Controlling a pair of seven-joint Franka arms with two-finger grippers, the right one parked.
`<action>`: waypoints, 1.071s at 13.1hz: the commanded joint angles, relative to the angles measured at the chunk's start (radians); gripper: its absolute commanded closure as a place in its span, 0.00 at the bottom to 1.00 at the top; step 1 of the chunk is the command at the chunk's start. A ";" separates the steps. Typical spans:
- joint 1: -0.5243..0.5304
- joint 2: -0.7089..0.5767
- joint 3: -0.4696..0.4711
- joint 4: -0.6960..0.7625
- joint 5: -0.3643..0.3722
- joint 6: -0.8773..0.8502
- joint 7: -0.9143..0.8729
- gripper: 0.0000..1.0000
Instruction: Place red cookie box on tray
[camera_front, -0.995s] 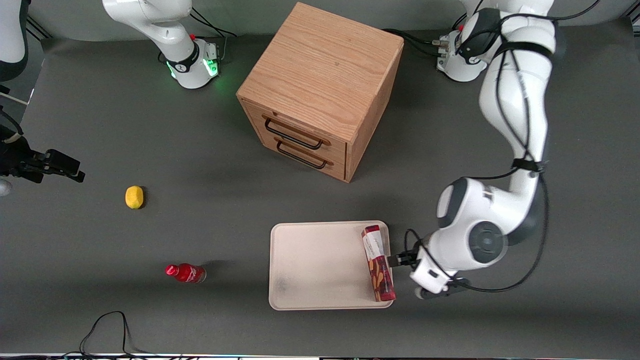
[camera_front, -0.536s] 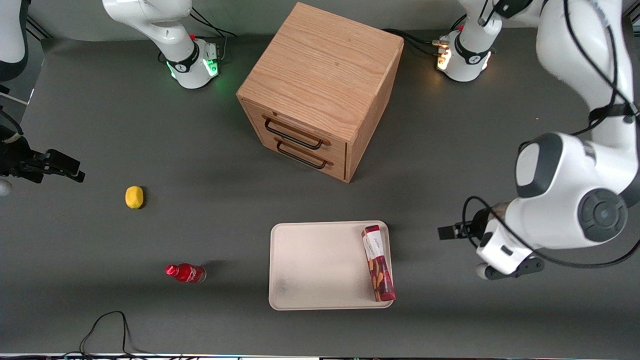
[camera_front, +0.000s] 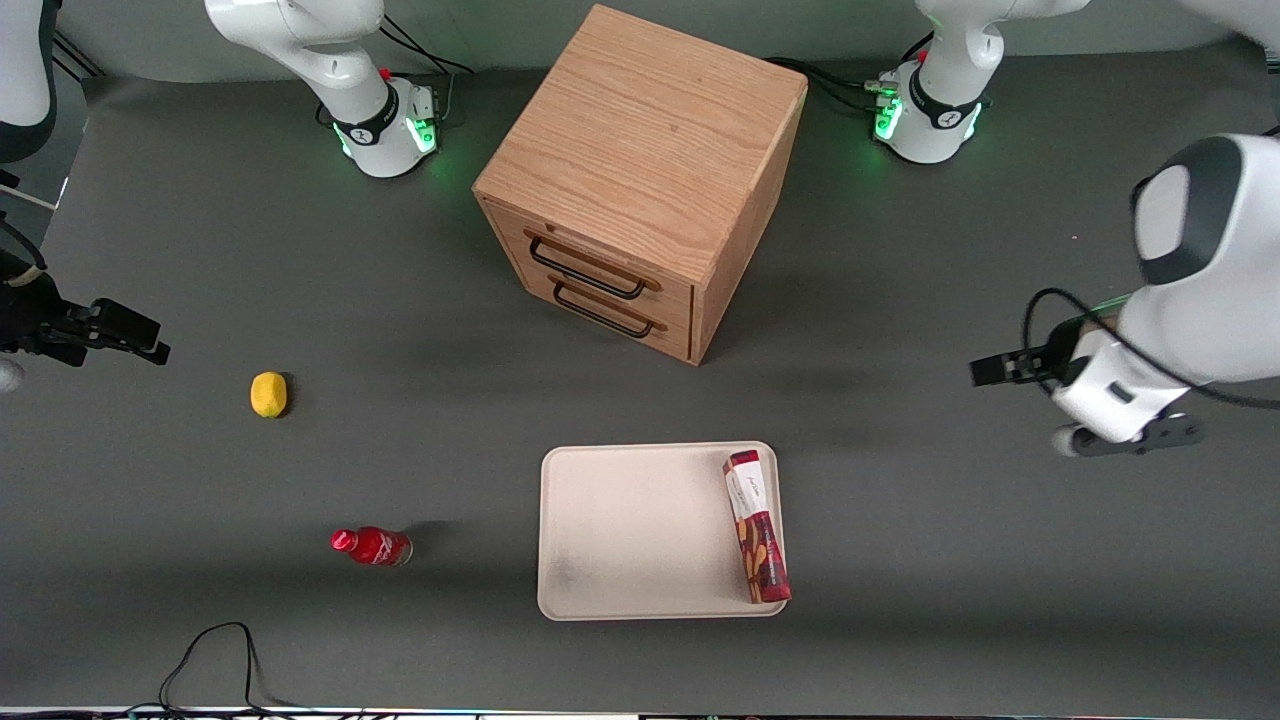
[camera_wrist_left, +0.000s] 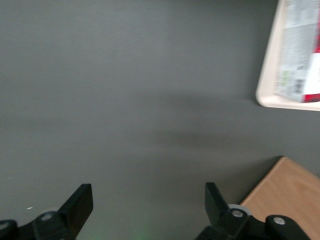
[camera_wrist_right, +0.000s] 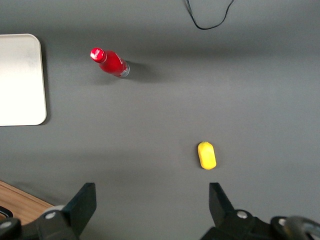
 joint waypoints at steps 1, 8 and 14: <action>0.007 -0.101 0.089 -0.096 0.031 -0.040 0.104 0.00; 0.054 -0.405 0.146 -0.308 0.034 -0.054 0.143 0.00; 0.070 -0.505 0.096 -0.426 0.045 0.003 0.138 0.00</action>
